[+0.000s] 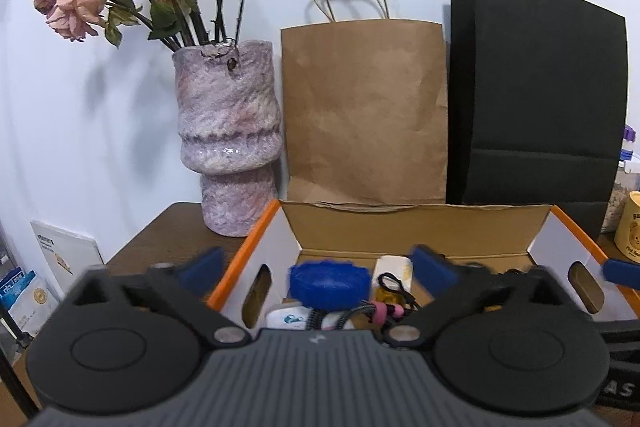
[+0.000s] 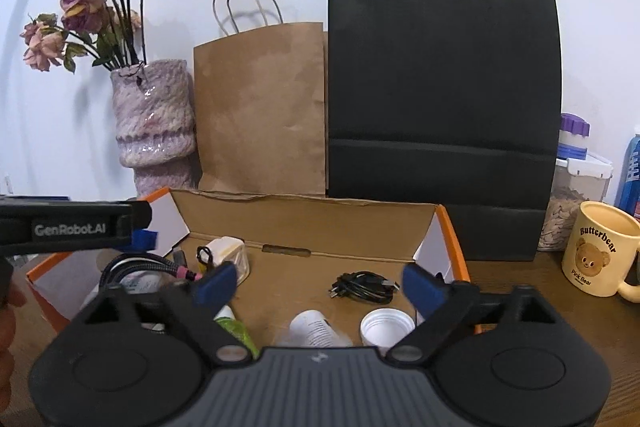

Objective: Organize rigid objects

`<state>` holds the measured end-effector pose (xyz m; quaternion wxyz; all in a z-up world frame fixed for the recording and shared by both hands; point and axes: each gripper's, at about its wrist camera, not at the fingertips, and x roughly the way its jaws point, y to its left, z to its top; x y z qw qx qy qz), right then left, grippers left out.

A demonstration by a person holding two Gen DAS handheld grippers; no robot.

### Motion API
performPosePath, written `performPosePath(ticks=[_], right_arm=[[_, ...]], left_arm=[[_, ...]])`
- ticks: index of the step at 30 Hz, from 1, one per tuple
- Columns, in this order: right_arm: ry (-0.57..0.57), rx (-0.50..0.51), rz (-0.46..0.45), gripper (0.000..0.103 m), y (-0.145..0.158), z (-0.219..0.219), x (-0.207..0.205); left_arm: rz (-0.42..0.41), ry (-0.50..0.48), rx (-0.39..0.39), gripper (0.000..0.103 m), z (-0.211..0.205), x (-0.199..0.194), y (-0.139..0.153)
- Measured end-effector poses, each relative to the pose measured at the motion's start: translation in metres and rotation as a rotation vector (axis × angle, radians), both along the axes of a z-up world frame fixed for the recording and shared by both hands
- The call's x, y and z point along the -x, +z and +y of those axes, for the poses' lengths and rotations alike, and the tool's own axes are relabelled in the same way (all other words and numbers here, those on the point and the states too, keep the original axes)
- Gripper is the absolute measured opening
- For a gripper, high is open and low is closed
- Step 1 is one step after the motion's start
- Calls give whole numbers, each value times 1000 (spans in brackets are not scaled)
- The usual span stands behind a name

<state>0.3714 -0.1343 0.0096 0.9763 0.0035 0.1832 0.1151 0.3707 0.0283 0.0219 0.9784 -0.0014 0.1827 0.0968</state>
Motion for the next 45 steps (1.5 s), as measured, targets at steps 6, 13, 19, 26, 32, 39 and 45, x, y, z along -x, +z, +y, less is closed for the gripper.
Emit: performPosePath(ticks=[6, 13, 19, 26, 32, 39, 45], right_arm=[[-18, 7, 2, 103, 0, 0, 1], [-26, 4, -1, 103, 2, -2, 3], [-36, -5, -5, 103, 9, -6, 10], [-33, 9, -19, 103, 18, -11, 36], [-20, 17, -35, 103, 25, -18, 73], [-1, 15, -32, 103, 32, -26, 126], [11, 29, -5, 103, 31, -28, 175]], left_arm=[[5, 3, 14, 103, 4, 0, 1], [10, 8, 19, 103, 4, 1, 2], [8, 23, 14, 103, 6, 10, 6], [-6, 20, 14, 103, 10, 33, 15], [-1, 8, 5, 103, 14, 68, 20], [31, -18, 3, 103, 15, 116, 21], [66, -47, 6, 103, 15, 167, 17]])
